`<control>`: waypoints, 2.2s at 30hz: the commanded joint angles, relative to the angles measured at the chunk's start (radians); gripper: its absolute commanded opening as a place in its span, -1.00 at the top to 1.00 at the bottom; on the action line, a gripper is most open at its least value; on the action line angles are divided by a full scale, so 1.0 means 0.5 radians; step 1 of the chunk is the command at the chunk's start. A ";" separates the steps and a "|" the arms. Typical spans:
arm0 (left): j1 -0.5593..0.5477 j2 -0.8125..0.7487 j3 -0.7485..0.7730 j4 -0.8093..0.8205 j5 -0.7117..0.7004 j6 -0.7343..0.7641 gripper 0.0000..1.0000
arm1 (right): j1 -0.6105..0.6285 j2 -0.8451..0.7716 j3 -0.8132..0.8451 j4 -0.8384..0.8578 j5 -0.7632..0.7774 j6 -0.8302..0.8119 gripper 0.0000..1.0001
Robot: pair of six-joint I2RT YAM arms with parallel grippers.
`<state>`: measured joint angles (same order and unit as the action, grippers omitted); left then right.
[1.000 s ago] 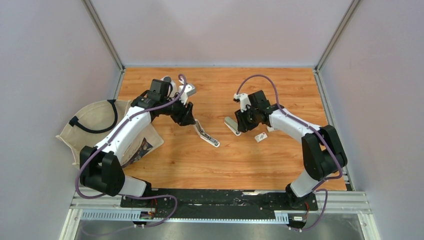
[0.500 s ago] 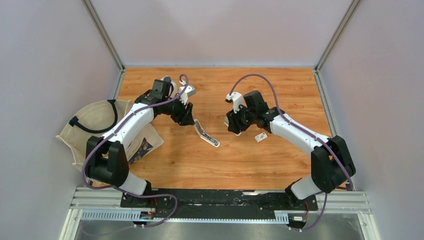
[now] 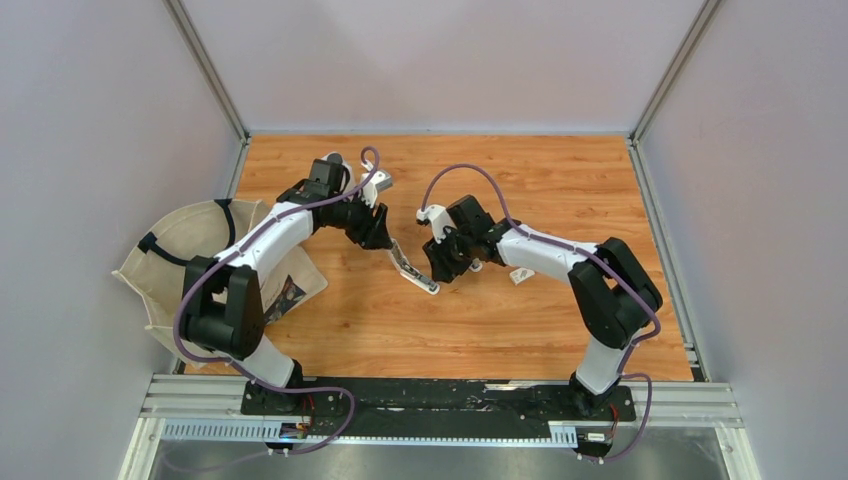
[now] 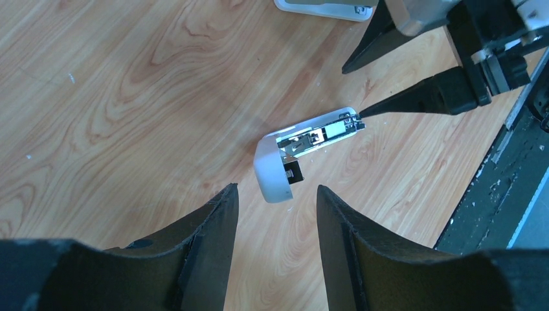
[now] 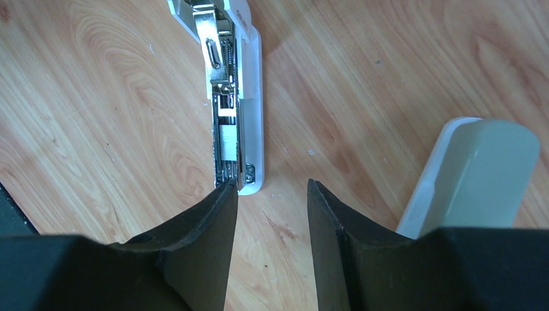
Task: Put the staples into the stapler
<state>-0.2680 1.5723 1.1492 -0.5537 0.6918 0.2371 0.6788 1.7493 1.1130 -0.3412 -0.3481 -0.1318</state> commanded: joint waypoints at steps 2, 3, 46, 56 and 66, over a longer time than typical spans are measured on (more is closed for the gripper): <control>0.008 0.025 -0.019 0.107 0.080 -0.038 -0.12 | 0.057 0.008 0.097 0.050 -0.031 0.033 0.07; 0.008 0.025 -0.019 0.113 0.086 -0.042 -0.12 | 0.060 0.005 0.090 0.053 -0.046 0.034 0.07; 0.008 0.034 -0.080 0.129 0.236 -0.063 -0.10 | 0.152 0.226 0.149 -0.054 0.101 0.000 0.35; 0.014 0.025 -0.062 0.221 0.154 -0.063 -0.11 | 0.161 0.208 0.143 -0.048 0.126 -0.012 0.35; 0.014 0.123 0.000 0.258 0.184 -0.094 -0.10 | 0.161 0.205 0.139 -0.051 0.135 -0.022 0.34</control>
<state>-0.2657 1.6062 1.1084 -0.4580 0.7544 0.2024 0.7525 1.8484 1.1534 -0.3691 -0.3149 -0.1276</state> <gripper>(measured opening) 0.554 0.335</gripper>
